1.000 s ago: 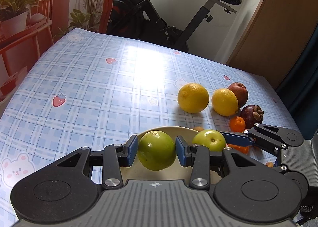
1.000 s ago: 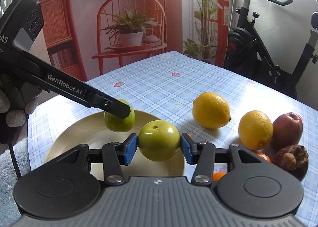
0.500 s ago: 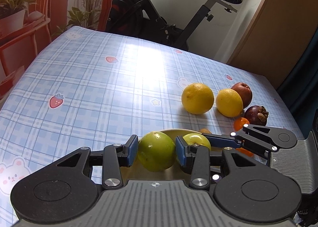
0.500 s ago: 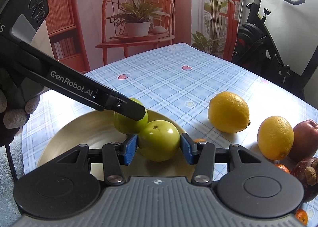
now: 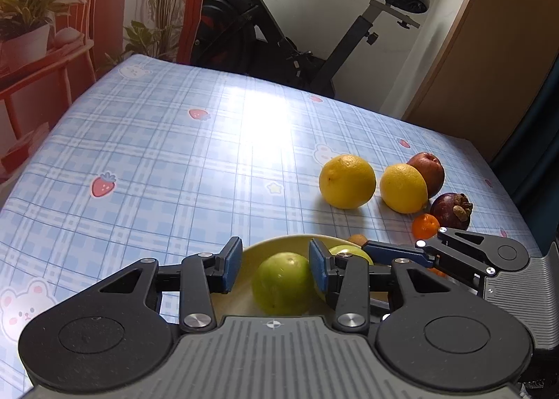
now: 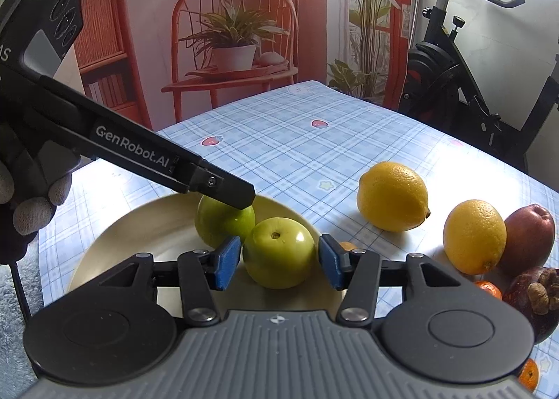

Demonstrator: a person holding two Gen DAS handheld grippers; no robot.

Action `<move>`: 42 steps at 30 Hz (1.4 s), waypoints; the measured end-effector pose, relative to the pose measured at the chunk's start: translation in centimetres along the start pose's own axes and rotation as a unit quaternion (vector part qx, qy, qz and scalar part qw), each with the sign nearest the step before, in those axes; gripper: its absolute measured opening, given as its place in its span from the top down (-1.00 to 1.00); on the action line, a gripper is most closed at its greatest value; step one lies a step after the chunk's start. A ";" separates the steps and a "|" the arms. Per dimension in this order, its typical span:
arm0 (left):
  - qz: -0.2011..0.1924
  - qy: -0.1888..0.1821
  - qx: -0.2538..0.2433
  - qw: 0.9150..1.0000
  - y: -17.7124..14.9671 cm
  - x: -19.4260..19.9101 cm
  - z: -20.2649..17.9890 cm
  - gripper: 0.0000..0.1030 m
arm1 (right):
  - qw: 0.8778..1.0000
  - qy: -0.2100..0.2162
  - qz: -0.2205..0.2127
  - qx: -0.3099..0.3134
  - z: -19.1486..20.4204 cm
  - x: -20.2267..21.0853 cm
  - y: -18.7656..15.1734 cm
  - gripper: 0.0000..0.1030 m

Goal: Organize fruits
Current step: 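Lower the right gripper's green apple into the plate while the left gripper places its apple, then grasp the brown kiwi with the right gripper while the left gripper grasps a longan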

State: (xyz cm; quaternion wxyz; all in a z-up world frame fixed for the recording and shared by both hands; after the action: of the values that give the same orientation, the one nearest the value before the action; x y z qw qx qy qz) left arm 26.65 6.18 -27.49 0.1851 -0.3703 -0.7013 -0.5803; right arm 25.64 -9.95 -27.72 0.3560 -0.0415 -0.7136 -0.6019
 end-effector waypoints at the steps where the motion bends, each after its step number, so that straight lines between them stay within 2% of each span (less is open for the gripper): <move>1: -0.009 0.004 -0.003 1.000 0.1 0.3 -0.1 0.14 | 1.000 -0.002 -0.002 -0.005 -0.1 0.3 -0.1 -0.03; 6: -0.037 0.013 -0.016 0.999 0.4 1.5 -1.9 0.14 | 0.999 -0.016 -0.024 -0.034 -1.3 3.0 -0.8 -0.03; 11: -0.055 0.004 -0.023 0.998 0.2 2.4 -4.2 0.14 | 0.995 -0.051 -0.040 -0.071 -3.7 6.9 -2.7 -0.03; 20: -0.049 -0.014 -0.025 0.998 -1.3 2.3 -8.1 0.14 | 0.986 -0.110 -0.030 -0.123 -7.1 13.1 -8.2 -0.04; 29: -0.036 -0.014 -0.038 0.999 -2.7 2.2 -9.1 0.14 | 0.983 -0.130 -0.015 -0.129 -7.1 13.9 -10.4 -0.03; 32: -0.028 -0.011 -0.042 0.999 -2.9 2.1 -9.0 0.14 | 0.983 -0.136 -0.007 -0.123 -7.3 13.8 -10.7 0.08; 34: -0.025 -0.009 -0.046 0.999 -2.9 1.9 -9.0 0.14 | 0.983 -0.139 -0.003 -0.121 -7.4 13.7 -11.0 0.34; 35: -0.023 -0.008 -0.048 0.999 -2.9 1.8 -9.1 0.14 | 0.983 -0.138 0.000 -0.122 -7.5 13.6 -11.1 0.40; 42: -0.008 -0.005 -0.063 0.998 -3.3 0.9 -9.3 0.15 | 0.984 -0.132 -0.016 -0.117 -7.8 13.6 -10.4 0.40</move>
State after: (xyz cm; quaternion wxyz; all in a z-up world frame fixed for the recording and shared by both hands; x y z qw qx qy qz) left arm 22.00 -2.60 -26.71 0.1536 -0.3788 -0.6670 -0.6229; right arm 14.03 -24.73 -28.61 0.2417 -0.1508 -0.6796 -0.6760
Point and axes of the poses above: each gripper's, at about its wrist camera, not at the fingertips, and x roughly against the way its jaws point, z to its left, y to its top, the point moved 8 cm from there along -x, roughly the way its jaws point, and after that the axes turned 3 degrees about x, right-handed, at the moved point
